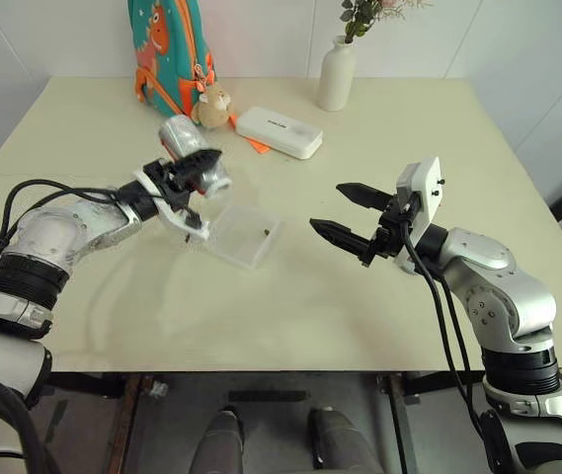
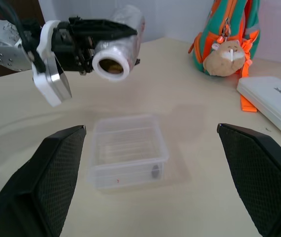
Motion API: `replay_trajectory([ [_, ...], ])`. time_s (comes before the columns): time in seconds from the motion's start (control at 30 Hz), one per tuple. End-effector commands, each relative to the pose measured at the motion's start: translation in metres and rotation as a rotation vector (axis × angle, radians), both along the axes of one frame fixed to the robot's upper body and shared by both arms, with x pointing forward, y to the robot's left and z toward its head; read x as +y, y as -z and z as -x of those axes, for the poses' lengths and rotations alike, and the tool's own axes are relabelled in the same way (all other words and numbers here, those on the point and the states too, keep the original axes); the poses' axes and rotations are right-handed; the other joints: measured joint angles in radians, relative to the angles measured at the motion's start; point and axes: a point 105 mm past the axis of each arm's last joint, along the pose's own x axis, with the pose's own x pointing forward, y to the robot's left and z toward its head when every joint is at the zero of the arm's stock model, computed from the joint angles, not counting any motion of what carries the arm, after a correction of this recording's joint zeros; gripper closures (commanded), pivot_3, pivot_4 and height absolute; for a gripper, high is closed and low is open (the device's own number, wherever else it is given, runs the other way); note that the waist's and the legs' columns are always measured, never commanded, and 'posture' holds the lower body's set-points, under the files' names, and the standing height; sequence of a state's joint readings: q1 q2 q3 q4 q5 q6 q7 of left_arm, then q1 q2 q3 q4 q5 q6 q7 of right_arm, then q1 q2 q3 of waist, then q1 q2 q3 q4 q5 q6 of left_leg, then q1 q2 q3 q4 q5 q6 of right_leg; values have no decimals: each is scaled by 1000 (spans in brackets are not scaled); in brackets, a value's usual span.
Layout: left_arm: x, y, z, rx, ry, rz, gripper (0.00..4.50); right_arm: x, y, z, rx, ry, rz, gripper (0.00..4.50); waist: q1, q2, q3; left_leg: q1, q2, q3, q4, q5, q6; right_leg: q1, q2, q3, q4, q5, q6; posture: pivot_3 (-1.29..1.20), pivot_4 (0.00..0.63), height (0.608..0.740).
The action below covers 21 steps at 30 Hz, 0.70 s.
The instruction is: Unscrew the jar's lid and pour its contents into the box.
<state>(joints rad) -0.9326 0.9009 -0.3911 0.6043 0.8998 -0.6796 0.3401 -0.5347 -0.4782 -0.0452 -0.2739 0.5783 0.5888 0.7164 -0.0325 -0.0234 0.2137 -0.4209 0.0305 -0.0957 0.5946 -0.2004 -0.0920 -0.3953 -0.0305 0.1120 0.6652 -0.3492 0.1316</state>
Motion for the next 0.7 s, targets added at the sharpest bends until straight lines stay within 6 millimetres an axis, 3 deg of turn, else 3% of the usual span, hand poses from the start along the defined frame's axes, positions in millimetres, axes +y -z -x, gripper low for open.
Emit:
replay_trajectory([
  [0.03, 27, -17, -11, 222, -75, 439, 2366, 0, -11, 9, -55, -23, -2, 15, 2, 0, 0, 0, 0, 0, 0, 0, 0, 0, 0, 0, 1, 0, 0, 0, 150, 740],
  [0.17, 60, -7, -36, 704, -78, 1213, 2366, -3, -9, 9, -66, -24, 54, 15, 4, 0, 0, -1, 0, -1, 2, 2, 0, 0, 0, -2, 4, 0, -1, 0, 150, 740],
  [0.23, 65, -7, -39, 806, -38, 1385, 2366, -5, -8, 9, -71, -22, 75, 15, -2, 0, 0, 0, -1, -2, 3, 2, 0, 0, 0, -2, 5, 0, 0, 0, 150, 740],
  [0.3, 85, -6, -44, 801, -50, 1552, 2366, -7, -8, 8, -73, -15, 86, 15, -8, 0, 0, 0, -1, -2, 4, 3, 0, 0, 0, -2, 6, 0, 0, 0, 150, 740],
  [0.4, 104, 1, -49, 794, -80, 1712, 2366, -9, -8, 7, -77, -9, 98, 15, -19, 0, 0, 0, 0, -4, 5, 3, 1, 0, 1, -2, 8, 0, 0, 0, 150, 740],
  [0.47, 114, 5, -48, 804, 26, 1848, 2366, -11, -8, 6, -81, -3, 112, 15, -25, 0, 0, 0, -1, -4, 6, 3, 1, 0, 1, -2, 8, 0, 0, 0, 150, 740],
  [0.6, 136, 22, -42, 688, -66, 1820, 2366, -13, -8, 8, -84, 3, 120, 15, -27, 0, 0, 1, 0, -4, 6, 3, 0, 0, 1, -2, 9, 0, 0, 0, 150, 740],
  [0.7, 154, 38, -36, 637, -103, 1931, 2366, -15, -9, 9, -88, 16, 128, 15, -24, 0, 0, 0, 0, -4, 6, 3, 0, 0, 1, -2, 9, 0, 0, 0, 150, 740],
])
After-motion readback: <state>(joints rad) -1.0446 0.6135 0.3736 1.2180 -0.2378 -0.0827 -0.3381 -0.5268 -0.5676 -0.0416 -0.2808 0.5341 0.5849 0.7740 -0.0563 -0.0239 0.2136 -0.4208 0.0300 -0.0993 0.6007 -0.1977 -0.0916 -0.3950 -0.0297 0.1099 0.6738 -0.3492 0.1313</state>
